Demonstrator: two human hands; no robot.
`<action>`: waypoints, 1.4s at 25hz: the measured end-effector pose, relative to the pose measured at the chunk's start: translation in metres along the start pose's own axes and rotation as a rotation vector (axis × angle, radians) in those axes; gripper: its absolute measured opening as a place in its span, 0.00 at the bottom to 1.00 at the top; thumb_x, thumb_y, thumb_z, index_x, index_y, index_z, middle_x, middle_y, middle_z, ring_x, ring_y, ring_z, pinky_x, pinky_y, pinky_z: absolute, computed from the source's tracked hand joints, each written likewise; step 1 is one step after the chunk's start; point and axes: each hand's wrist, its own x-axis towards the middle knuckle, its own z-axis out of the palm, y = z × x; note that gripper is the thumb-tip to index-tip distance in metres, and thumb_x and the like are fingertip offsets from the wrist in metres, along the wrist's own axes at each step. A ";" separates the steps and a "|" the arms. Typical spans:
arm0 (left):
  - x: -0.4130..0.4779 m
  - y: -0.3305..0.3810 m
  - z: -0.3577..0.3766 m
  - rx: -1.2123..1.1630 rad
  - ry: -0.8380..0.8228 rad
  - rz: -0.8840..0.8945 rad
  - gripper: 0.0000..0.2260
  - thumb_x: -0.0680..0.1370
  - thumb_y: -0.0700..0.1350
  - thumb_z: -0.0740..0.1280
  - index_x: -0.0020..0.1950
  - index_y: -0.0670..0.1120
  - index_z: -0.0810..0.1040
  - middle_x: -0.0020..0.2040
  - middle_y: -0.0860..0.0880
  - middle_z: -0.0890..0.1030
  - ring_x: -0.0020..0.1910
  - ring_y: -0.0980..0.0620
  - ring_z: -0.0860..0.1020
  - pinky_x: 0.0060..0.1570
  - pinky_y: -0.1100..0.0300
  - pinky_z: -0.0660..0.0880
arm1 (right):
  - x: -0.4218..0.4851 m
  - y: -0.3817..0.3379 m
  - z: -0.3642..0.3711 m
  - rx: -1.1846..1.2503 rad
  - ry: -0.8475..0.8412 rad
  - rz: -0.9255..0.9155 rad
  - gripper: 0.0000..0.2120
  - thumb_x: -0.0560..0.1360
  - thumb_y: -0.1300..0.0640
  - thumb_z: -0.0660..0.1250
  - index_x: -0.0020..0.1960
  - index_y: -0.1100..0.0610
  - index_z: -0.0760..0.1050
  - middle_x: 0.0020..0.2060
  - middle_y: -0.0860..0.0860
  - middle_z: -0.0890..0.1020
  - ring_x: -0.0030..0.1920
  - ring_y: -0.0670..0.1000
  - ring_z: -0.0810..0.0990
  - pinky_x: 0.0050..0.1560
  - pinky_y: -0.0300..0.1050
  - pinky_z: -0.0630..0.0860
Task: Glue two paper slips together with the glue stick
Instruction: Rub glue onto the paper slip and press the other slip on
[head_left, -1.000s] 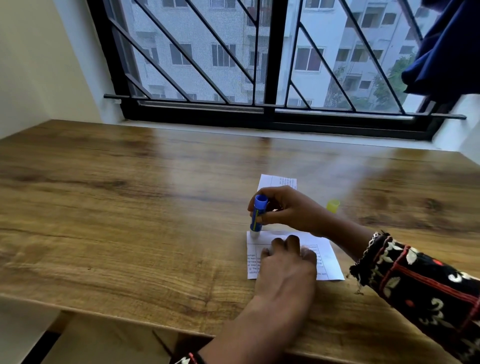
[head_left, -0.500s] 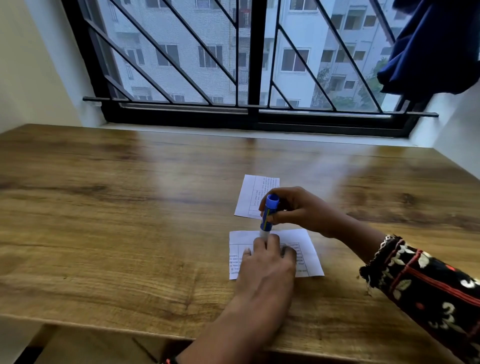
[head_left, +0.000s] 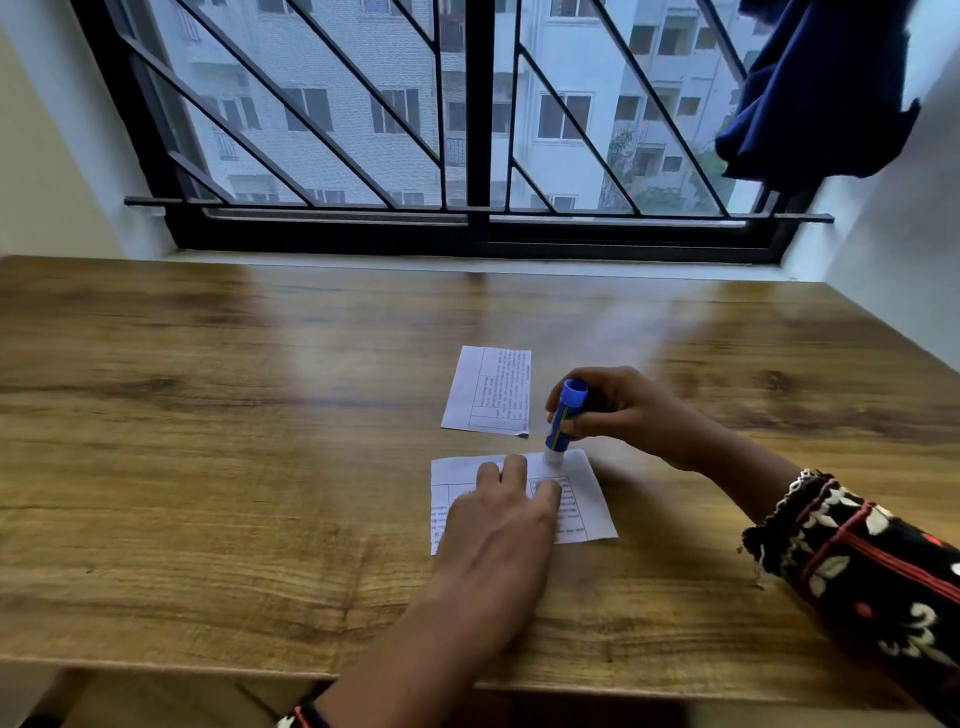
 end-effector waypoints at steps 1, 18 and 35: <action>0.001 -0.001 -0.001 0.010 0.000 -0.001 0.15 0.79 0.45 0.56 0.66 0.48 0.63 0.63 0.42 0.66 0.59 0.43 0.66 0.45 0.51 0.69 | -0.002 0.001 -0.003 0.002 0.008 0.002 0.10 0.72 0.69 0.64 0.51 0.62 0.74 0.45 0.50 0.80 0.49 0.51 0.82 0.50 0.38 0.80; 0.011 -0.008 -0.008 0.045 -0.015 0.040 0.14 0.78 0.51 0.58 0.63 0.51 0.66 0.60 0.44 0.68 0.55 0.46 0.68 0.40 0.55 0.63 | -0.025 0.006 -0.010 -0.020 0.051 0.011 0.11 0.71 0.67 0.65 0.46 0.52 0.75 0.45 0.50 0.80 0.49 0.48 0.81 0.50 0.37 0.79; 0.013 -0.010 -0.006 0.062 0.039 0.080 0.15 0.78 0.51 0.59 0.64 0.51 0.66 0.57 0.44 0.70 0.52 0.47 0.70 0.39 0.56 0.65 | -0.069 -0.003 0.002 -0.003 -0.035 0.021 0.10 0.71 0.66 0.66 0.50 0.54 0.76 0.47 0.50 0.81 0.51 0.48 0.81 0.54 0.45 0.79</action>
